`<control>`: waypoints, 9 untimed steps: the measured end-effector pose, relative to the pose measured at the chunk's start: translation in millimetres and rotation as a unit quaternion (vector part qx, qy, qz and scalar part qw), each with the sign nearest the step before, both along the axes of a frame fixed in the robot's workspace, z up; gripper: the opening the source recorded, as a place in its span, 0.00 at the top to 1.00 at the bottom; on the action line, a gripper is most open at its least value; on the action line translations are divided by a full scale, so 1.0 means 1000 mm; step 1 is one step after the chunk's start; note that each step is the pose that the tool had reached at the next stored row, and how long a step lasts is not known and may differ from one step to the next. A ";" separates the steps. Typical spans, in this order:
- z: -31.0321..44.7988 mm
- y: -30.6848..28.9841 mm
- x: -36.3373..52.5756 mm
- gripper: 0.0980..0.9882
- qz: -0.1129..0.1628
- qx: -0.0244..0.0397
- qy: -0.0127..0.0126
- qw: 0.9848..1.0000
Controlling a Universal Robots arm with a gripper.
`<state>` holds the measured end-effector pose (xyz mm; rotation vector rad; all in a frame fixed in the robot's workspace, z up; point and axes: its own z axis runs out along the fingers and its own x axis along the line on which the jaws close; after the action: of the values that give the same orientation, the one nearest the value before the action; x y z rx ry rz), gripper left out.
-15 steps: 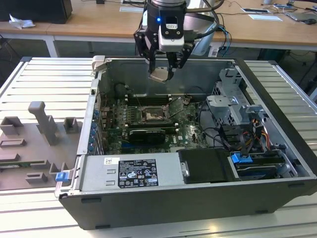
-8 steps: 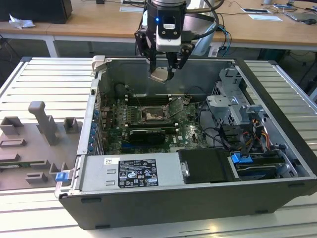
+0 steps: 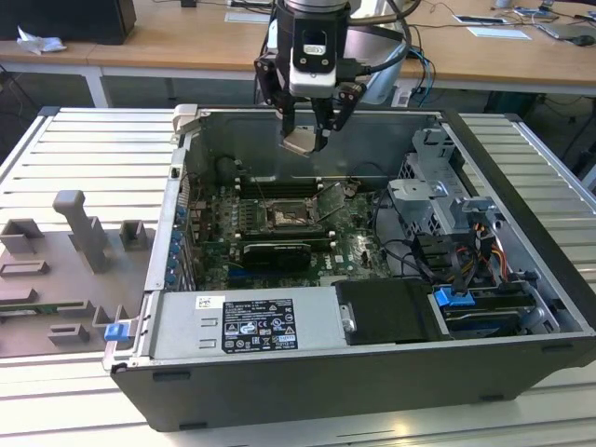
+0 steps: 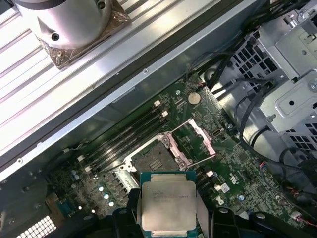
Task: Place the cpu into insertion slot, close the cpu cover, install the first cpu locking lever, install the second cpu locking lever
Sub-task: 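Place the cpu into insertion slot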
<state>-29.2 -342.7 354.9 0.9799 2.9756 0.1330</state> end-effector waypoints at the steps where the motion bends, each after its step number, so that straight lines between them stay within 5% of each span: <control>1: -0.0001 0.0000 0.0000 0.51 -0.004 0.000 0.000 1.000; 9: -0.0004 0.0000 0.0000 0.51 -0.038 0.000 0.000 0.999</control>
<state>-29.2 -342.7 354.5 1.0904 2.9335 0.1323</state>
